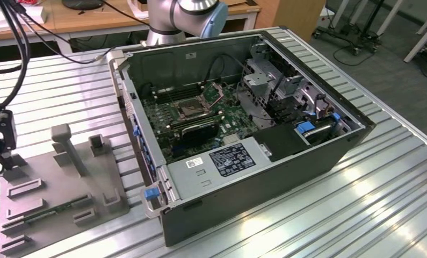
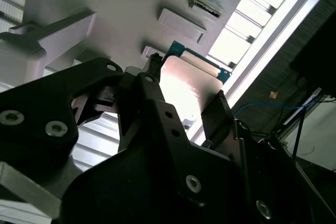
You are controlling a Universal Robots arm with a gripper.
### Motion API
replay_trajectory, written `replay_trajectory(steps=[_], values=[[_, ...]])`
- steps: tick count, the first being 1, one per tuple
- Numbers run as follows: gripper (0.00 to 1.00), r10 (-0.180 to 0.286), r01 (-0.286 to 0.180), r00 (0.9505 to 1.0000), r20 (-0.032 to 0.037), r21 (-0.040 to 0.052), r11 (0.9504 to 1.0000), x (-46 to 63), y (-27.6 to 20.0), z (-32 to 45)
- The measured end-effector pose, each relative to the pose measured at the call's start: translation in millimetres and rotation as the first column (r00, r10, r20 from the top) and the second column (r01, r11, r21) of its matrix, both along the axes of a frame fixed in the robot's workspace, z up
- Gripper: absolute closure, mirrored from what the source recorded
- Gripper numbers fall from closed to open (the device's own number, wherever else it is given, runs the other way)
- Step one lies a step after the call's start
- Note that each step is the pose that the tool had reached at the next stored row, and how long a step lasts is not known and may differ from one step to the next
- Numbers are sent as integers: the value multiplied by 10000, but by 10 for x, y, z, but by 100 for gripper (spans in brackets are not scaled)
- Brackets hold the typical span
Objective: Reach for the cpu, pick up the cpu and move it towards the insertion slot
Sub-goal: 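Pick up the cpu and move it towards the insertion slot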
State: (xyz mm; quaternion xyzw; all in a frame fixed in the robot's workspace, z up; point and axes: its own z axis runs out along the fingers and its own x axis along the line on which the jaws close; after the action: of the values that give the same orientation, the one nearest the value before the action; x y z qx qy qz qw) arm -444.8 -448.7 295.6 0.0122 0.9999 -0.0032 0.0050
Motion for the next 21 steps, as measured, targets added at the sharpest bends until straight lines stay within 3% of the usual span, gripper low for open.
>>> replay_trajectory(steps=[21], values=[[45,-6,6,10000,0,0,10000,0,0,229]])
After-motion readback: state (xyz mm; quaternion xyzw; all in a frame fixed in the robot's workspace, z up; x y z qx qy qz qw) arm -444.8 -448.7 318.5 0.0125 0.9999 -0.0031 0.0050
